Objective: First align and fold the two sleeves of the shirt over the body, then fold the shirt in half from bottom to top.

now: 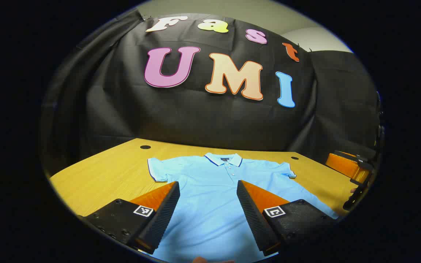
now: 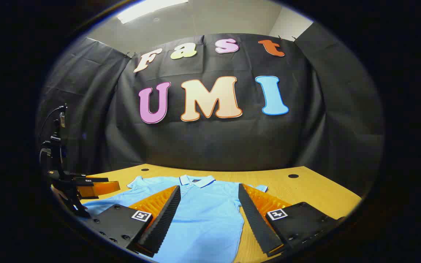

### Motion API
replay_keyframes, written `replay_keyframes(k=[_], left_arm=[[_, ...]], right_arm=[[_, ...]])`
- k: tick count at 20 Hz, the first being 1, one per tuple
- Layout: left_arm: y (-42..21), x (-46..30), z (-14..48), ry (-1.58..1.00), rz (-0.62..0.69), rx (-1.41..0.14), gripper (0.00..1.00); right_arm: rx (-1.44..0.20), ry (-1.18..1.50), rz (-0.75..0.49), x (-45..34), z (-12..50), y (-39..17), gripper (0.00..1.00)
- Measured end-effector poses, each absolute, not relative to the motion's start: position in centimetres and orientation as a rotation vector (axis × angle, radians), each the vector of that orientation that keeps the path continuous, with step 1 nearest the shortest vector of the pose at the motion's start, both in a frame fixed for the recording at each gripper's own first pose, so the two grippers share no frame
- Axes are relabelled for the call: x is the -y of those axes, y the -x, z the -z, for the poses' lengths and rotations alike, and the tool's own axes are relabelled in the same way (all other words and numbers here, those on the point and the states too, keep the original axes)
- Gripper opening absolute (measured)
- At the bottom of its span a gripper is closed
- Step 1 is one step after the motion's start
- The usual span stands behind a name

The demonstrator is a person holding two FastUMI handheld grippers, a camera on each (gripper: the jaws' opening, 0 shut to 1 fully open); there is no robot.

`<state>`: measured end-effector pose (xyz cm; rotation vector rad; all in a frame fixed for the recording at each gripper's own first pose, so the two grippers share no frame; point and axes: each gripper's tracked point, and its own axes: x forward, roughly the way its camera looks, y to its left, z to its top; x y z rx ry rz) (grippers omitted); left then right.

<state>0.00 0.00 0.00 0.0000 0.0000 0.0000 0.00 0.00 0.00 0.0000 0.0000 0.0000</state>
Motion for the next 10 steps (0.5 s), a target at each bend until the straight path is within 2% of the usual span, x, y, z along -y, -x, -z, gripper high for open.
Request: replay_keyframes(k=[10], left_arm=[[0.8, -0.7, 1.3, 0.002, 0.012, -0.017, 0.94]], right_arm=[[-0.029, 0.010, 0.020, -0.1, 1.3, -0.3, 0.98]])
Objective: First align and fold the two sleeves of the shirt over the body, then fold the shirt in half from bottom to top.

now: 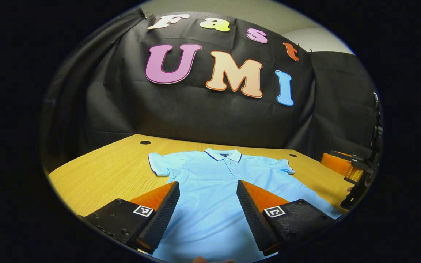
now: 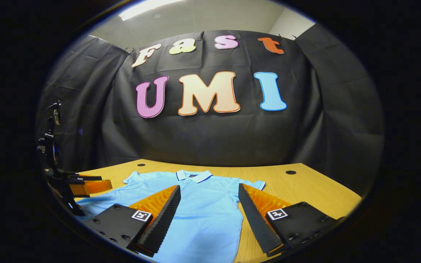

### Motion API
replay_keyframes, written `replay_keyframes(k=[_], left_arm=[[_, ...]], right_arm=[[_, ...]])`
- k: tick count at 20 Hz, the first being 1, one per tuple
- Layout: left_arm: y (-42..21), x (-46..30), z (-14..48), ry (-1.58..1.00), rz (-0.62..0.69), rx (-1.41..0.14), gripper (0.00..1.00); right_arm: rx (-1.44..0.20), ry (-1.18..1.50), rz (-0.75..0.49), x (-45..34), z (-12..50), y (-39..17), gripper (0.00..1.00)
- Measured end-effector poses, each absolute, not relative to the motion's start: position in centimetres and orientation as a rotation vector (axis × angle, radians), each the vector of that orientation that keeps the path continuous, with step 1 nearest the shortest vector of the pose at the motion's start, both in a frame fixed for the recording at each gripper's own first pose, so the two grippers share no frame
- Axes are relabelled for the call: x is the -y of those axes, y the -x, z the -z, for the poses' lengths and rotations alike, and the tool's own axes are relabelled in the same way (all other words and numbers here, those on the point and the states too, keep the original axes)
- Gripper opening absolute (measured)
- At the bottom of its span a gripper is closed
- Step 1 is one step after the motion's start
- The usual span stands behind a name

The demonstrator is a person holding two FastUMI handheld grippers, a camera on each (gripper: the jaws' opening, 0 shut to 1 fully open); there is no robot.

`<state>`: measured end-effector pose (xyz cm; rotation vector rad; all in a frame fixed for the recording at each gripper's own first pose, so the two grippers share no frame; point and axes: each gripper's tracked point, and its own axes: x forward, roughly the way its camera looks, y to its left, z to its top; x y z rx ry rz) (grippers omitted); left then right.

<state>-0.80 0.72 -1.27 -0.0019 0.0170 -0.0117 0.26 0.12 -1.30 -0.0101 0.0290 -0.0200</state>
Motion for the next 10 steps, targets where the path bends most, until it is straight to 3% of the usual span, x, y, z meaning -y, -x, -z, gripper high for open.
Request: replay_keyframes(k=[10], left_arm=[[1.5, -1.0, 1.4, -0.006, 0.008, -0.012, 0.93]], right_arm=[[-0.051, 0.004, 0.027, 0.9, 1.7, -1.4, 0.98]])
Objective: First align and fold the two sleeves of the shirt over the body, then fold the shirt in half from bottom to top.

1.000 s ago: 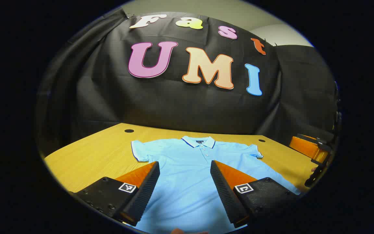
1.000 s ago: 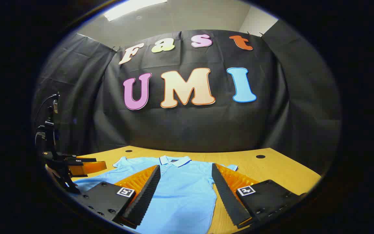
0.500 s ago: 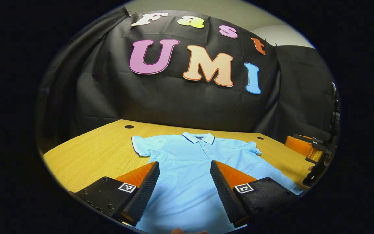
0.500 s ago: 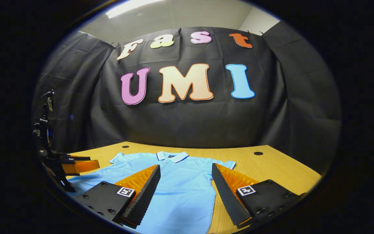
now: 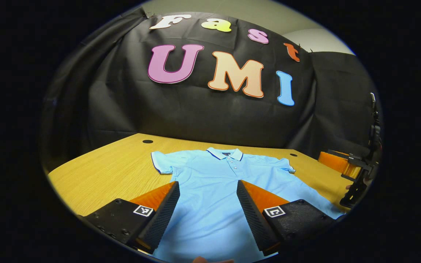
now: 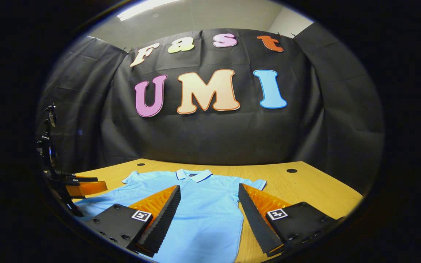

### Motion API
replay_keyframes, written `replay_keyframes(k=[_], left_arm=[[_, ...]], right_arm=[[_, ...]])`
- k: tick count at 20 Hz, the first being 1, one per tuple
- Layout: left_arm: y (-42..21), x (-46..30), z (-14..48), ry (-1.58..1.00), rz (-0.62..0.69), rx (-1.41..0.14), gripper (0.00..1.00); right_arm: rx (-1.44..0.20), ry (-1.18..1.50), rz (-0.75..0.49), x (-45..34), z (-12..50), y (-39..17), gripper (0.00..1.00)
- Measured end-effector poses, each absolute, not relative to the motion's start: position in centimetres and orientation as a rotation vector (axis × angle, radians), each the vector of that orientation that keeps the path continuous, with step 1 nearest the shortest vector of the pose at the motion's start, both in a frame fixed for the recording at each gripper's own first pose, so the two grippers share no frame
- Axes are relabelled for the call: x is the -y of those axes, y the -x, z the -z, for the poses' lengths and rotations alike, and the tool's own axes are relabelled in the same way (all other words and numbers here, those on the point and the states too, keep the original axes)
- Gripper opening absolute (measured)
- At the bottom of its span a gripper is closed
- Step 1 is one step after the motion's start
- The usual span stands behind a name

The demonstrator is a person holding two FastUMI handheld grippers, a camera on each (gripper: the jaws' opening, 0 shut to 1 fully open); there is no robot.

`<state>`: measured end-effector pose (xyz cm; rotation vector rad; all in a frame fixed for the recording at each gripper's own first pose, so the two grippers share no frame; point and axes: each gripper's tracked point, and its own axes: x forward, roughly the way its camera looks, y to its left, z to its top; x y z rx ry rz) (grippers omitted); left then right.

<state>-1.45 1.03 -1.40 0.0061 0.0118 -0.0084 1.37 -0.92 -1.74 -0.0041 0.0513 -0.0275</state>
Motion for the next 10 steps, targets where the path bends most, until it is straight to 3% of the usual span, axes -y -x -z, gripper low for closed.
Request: replay_keyframes(k=[6, 10], left_arm=[[1.5, -0.3, 1.0, -0.025, 0.028, -0.004, 0.94], [1.3, -0.4, 0.6, -0.041, 0.032, 0.011, 0.93]], right_arm=[[-0.102, -0.010, 0.005, 3.1, 0.8, -4.2, 0.96], [-0.133, -0.057, 0.008, 5.5, -0.3, -7.1, 1.00]])
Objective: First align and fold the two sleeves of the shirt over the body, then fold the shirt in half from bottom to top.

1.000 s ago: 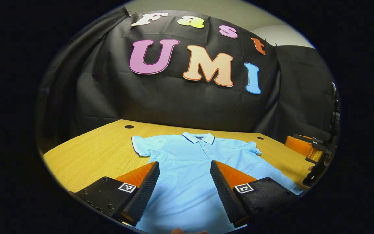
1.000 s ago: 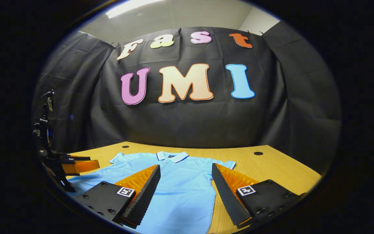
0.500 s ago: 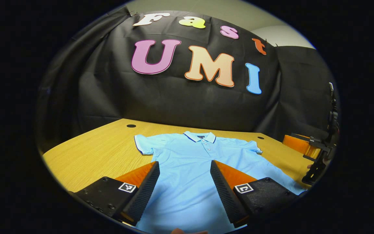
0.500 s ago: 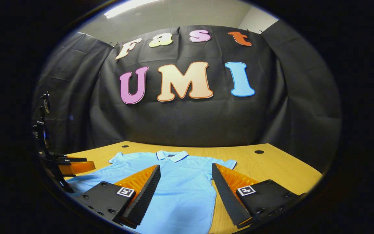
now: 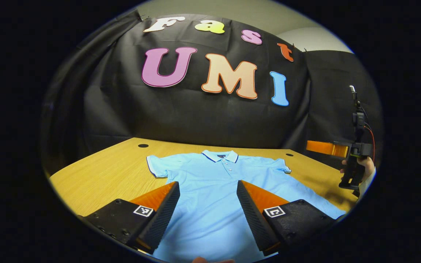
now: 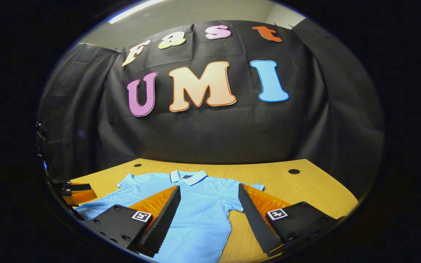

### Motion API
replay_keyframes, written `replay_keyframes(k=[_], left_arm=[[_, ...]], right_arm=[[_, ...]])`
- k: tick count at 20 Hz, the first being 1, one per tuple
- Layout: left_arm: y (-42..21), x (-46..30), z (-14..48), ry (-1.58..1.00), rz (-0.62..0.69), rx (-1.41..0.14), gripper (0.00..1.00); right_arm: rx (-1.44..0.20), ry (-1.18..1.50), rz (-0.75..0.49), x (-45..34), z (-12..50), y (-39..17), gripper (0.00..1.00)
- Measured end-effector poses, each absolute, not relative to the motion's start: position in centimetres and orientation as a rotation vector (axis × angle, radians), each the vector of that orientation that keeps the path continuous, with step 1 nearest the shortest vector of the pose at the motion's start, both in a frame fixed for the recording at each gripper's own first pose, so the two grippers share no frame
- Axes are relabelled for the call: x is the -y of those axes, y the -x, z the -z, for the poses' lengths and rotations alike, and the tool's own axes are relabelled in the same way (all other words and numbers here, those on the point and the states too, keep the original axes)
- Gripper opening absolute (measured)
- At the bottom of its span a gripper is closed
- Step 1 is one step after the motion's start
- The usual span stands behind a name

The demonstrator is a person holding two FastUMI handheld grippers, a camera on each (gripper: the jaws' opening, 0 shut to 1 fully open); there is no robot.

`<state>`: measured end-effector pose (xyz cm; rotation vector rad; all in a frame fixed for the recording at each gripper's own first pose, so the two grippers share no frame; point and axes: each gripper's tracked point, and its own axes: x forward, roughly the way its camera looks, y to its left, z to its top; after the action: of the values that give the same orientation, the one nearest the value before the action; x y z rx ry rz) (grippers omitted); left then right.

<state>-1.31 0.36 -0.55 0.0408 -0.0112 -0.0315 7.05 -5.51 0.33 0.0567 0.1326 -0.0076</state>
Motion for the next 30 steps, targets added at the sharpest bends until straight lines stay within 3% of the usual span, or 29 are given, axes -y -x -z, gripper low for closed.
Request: replay_keyframes(k=[6, 15, 27, 30], left_arm=[[1.1, -0.8, 0.8, -0.052, 0.028, 0.007, 0.94], [1.0, -1.1, 1.4, -0.048, 0.032, -0.016, 0.94], [1.0, -1.8, 1.3, -0.047, 0.011, -0.014, 0.94], [0.8, -1.6, 1.4, -0.037, 0.016, -0.013, 0.94]], right_arm=[[-0.248, -0.034, 0.078, 10.7, 1.3, -13.1, 0.98], [-0.489, -0.014, 0.152, 15.7, 9.2, -20.9, 0.98], [-0.634, -0.027, 0.178, 17.0, 15.2, -22.0, 0.97], [-0.641, -0.026, 0.176, 17.2, 15.3, -21.9, 0.87]])
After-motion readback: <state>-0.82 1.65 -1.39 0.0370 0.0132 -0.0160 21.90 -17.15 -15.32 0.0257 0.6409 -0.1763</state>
